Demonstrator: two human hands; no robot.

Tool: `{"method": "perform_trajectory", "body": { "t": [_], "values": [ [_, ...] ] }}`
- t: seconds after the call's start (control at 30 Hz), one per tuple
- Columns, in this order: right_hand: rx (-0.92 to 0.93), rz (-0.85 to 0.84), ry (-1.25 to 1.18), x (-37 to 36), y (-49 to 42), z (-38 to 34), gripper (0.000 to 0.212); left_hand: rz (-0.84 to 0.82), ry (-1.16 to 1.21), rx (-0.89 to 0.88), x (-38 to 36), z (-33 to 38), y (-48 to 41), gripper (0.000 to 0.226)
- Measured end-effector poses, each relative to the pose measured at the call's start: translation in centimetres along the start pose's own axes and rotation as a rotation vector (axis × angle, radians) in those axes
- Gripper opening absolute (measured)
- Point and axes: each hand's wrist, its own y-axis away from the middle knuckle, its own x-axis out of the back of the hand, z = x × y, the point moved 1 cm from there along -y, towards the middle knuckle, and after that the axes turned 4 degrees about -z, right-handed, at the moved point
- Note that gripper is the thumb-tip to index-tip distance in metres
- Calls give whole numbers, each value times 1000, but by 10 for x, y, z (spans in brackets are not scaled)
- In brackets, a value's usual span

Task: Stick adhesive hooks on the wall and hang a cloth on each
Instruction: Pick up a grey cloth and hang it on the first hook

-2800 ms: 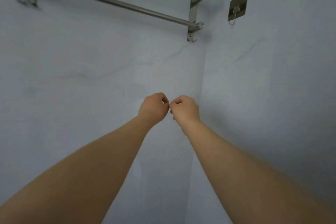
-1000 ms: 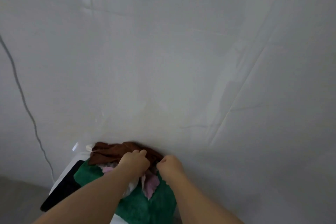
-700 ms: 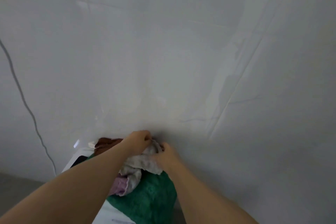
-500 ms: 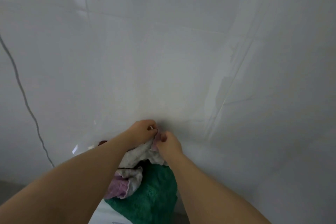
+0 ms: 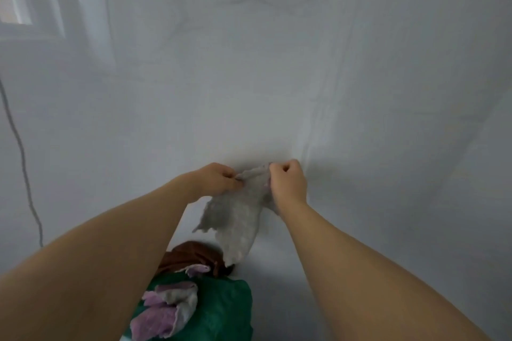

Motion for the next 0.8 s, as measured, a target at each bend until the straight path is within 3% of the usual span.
{"method": "perform_trajectory", "body": {
  "t": [0.13, 0.27, 0.4, 0.5, 0.67, 0.8],
  "values": [
    [50, 14, 68, 57, 0, -14, 12, 34, -50, -149, -9, 60, -2, 18],
    [99, -85, 98, 105, 6, -27, 34, 10, -98, -385, -30, 133, -2, 20],
    [152, 56, 144, 175, 9, -55, 15, 3, -60, -576, -44, 209, 4, 16],
    [194, 163, 144, 233, 15, -87, 7, -52, 118, -627, -46, 264, 7, 4],
    [297, 348, 151, 325, 28, -154, 16, -145, 382, -703, -46, 357, 6, 24],
    [387, 523, 291, 377, 39, -205, 10, -98, 448, -869, -45, 429, 6, 30]
  ]
}}
